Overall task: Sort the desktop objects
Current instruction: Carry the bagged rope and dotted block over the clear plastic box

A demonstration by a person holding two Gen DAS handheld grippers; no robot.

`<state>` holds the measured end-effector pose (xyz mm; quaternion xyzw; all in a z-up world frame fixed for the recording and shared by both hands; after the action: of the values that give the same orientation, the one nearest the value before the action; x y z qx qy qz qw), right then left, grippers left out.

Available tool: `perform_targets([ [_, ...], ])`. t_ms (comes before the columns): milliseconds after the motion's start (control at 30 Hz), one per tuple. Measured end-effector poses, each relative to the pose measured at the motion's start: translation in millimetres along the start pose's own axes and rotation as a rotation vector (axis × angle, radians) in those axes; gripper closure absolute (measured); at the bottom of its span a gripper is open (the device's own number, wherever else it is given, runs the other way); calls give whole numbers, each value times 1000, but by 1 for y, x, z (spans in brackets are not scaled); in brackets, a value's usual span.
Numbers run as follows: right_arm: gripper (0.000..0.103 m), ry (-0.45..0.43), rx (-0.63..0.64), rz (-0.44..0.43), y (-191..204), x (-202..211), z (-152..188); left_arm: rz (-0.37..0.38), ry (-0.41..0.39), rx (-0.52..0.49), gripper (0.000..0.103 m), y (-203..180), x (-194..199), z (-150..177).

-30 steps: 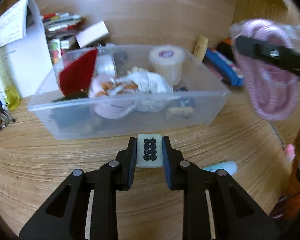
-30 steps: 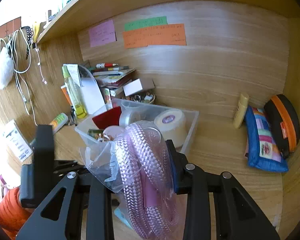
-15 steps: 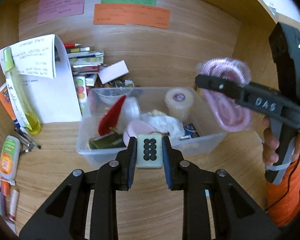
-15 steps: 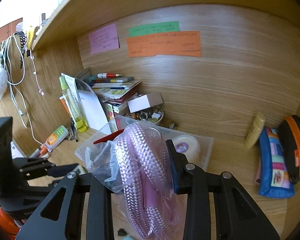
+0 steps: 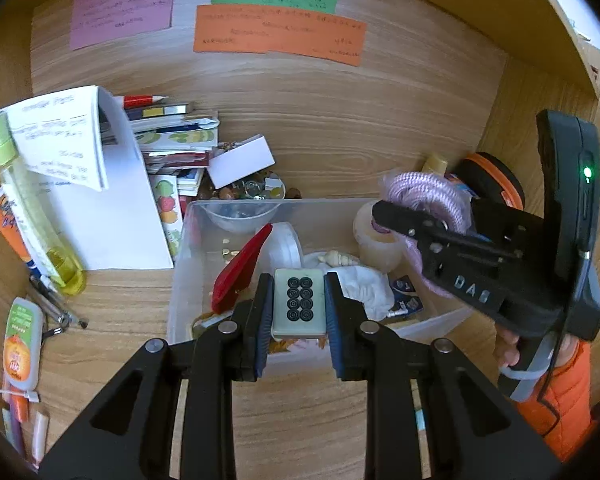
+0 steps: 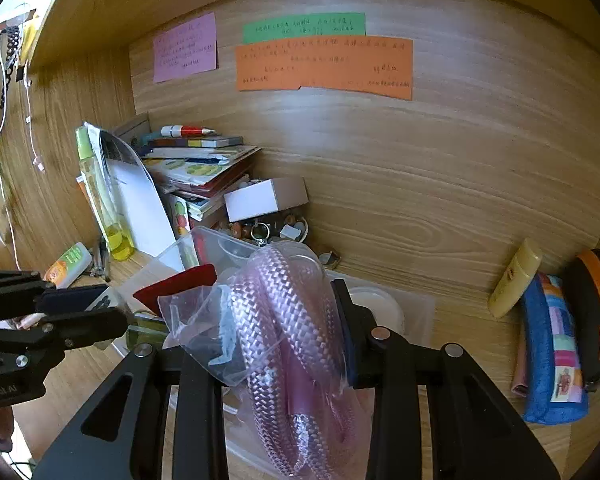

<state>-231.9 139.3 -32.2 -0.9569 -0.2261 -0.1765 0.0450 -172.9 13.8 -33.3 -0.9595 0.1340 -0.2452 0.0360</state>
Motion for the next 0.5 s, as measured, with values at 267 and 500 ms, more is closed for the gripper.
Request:
perform_targets([
  [267, 76, 13, 37, 26, 5, -14, 8, 3, 45, 8, 79, -1, -32, 3],
  [500, 76, 31, 42, 28, 5, -18, 11, -7, 79, 11, 79, 2, -53, 6],
])
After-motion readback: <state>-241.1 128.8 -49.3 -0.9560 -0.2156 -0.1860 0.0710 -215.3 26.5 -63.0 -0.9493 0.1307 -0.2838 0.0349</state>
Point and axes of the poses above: each gripper's, at about its wrist camera, not at the fingertips, and x roughly against the way its jaws point, y to its left, z to its underside, the point moved 5 cm from there along -x, roughly the way its jaws point, and after that the axes turned 13 degrees about -y, right-handed, at the moved point
